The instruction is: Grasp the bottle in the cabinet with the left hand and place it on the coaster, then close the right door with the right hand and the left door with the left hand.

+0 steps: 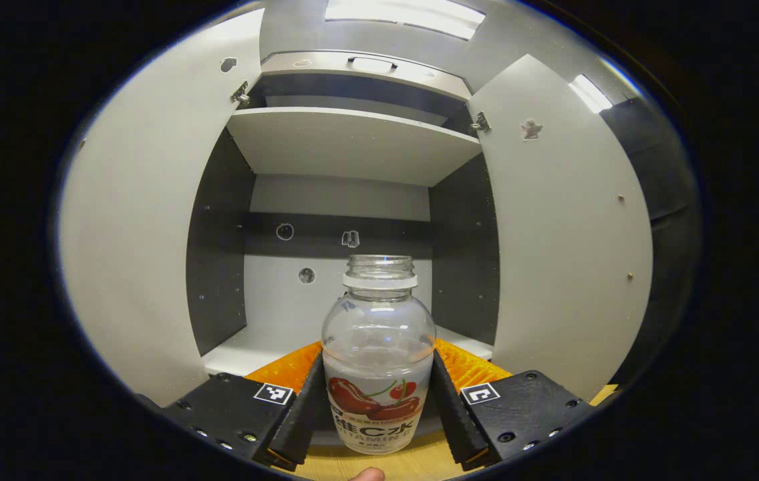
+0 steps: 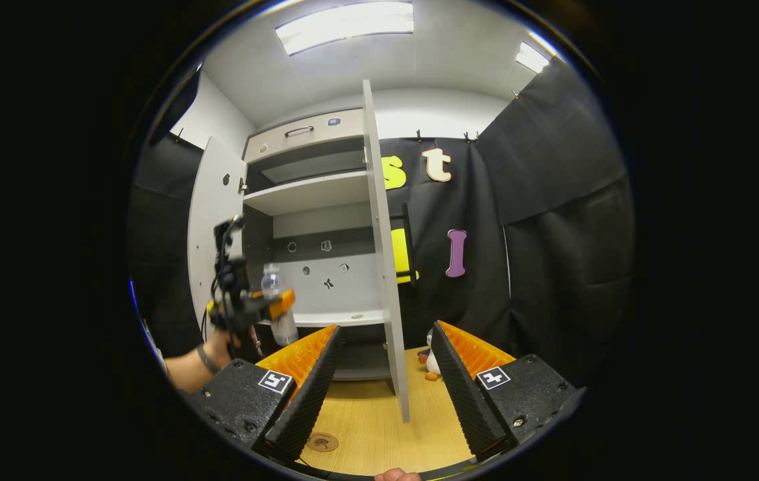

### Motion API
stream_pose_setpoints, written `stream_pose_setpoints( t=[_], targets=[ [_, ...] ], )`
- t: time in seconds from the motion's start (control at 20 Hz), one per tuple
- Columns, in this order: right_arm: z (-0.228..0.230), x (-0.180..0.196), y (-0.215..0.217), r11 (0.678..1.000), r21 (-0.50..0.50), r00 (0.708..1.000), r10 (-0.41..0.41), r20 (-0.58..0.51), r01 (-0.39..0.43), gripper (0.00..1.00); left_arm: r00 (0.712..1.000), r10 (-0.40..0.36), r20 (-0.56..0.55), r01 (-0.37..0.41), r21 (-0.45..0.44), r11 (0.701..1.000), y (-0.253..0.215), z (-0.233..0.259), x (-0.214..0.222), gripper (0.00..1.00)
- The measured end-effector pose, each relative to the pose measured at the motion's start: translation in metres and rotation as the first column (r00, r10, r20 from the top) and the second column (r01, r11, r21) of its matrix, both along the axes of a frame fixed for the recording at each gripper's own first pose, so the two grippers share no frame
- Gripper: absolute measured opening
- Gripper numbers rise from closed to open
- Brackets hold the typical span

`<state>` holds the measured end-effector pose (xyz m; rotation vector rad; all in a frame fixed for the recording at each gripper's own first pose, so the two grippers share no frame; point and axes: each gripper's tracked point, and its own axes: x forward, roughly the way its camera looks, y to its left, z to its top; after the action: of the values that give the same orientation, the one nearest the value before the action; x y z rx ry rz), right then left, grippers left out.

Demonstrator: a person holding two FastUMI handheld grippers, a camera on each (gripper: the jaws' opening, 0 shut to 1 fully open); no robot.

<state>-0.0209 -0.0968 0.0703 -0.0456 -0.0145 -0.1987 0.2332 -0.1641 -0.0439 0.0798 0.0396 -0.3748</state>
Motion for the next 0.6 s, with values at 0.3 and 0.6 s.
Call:
stream_pose_setpoints(
  t=[0.3, 0.6],
  targets=[
    [0.033, -0.017, 0.007, 0.996, -0.084, 1.000, 0.014, 0.007, -0.014, 0.82, 0.996, 0.075, 0.048, -0.080, 0.104, 0.991, 0.023, -0.089, -0.072, 0.76],
    [0.045, -0.030, 0.023, 0.993, -0.115, 1.000, 0.007, -0.021, -0.010, 0.82, 0.989, 0.114, -0.096, -0.114, 0.011, 0.993, 0.018, -0.189, -0.114, 0.76]
  ],
)
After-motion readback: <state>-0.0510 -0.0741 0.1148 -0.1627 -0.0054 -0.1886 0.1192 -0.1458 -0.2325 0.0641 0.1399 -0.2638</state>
